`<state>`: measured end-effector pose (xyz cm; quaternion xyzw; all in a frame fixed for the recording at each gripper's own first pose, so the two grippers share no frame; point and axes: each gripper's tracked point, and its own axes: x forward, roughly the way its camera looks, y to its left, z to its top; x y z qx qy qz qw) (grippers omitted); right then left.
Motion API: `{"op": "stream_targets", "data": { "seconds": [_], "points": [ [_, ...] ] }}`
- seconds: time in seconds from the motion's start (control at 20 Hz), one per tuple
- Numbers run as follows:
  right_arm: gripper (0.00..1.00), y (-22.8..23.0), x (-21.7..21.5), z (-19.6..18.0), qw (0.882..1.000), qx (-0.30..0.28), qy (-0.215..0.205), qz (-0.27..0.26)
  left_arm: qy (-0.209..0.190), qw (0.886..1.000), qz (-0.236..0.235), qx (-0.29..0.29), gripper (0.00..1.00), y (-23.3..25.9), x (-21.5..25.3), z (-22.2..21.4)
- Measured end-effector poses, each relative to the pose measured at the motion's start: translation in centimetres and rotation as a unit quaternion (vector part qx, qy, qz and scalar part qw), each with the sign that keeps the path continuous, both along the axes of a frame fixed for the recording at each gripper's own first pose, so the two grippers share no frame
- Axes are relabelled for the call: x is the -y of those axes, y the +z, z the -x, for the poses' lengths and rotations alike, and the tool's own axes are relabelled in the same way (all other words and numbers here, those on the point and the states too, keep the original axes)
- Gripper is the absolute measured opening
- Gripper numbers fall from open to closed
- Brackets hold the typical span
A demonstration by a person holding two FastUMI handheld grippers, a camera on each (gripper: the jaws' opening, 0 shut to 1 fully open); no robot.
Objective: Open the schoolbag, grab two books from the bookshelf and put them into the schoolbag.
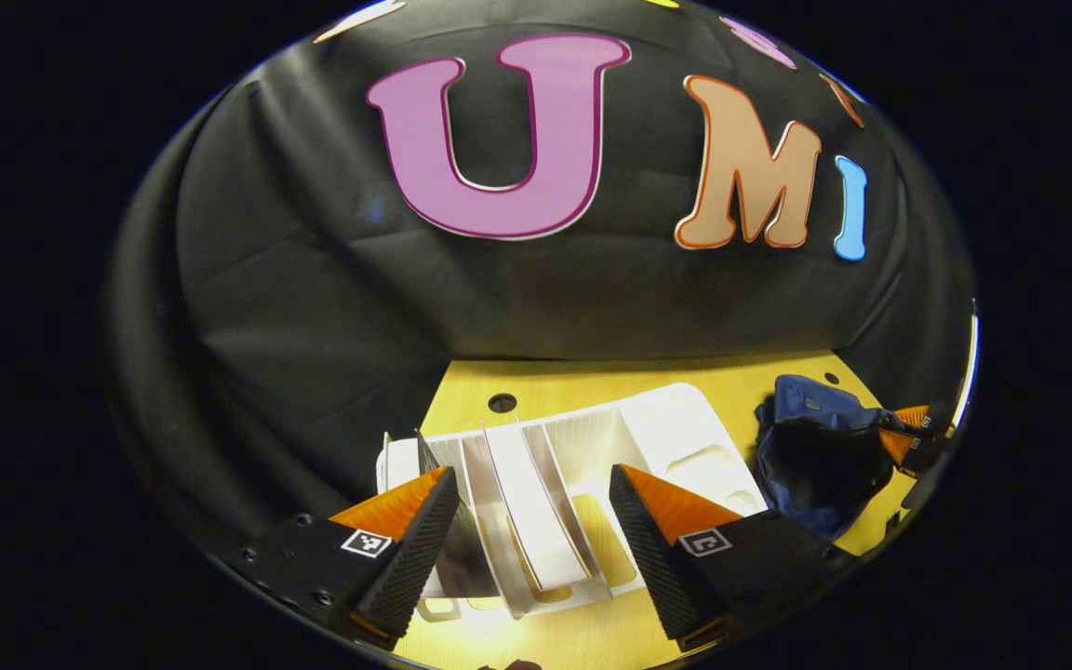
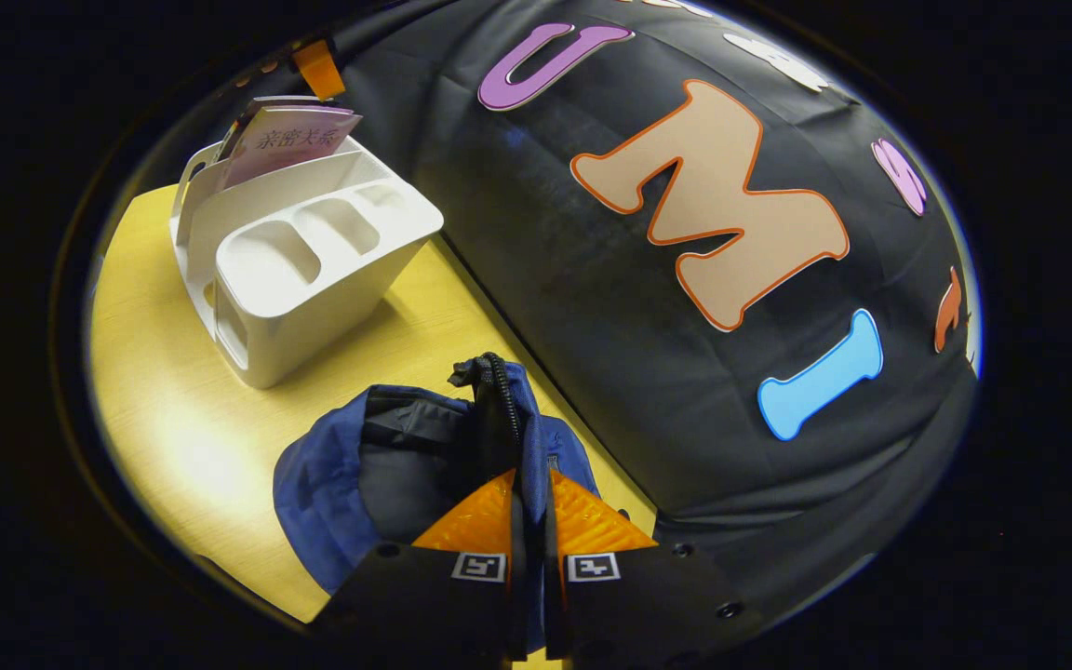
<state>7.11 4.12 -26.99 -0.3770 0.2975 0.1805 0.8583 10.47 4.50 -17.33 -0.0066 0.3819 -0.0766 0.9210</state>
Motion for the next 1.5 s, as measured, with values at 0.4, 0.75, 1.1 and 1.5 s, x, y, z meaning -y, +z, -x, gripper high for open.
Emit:
{"op": "stream_targets", "data": {
  "seconds": [0.4,0.75,1.1,1.5],
  "points": [
    [0.1,-0.4,0.2,0.2,1.0,-0.002,0.009,0.003,-0.018,0.997,-0.008,-0.068,0.96,-3.7,0.7,-1.4],
    [0.1,-0.9,0.2,0.7,1.0,-0.005,0.011,0.004,-0.013,0.991,-0.034,-0.127,0.94,-6.7,-0.2,-1.4],
    [0.1,-1.5,-0.2,0.7,1.0,-0.009,0.012,0.0,-0.022,0.982,-0.044,-0.181,0.76,-8.8,-0.3,-0.7],
    [0.1,-1.8,0.0,0.7,1.0,-0.011,0.013,-0.006,-0.034,0.971,-0.074,-0.226,0.43,-9.5,-0.7,0.3]
  ]
}}
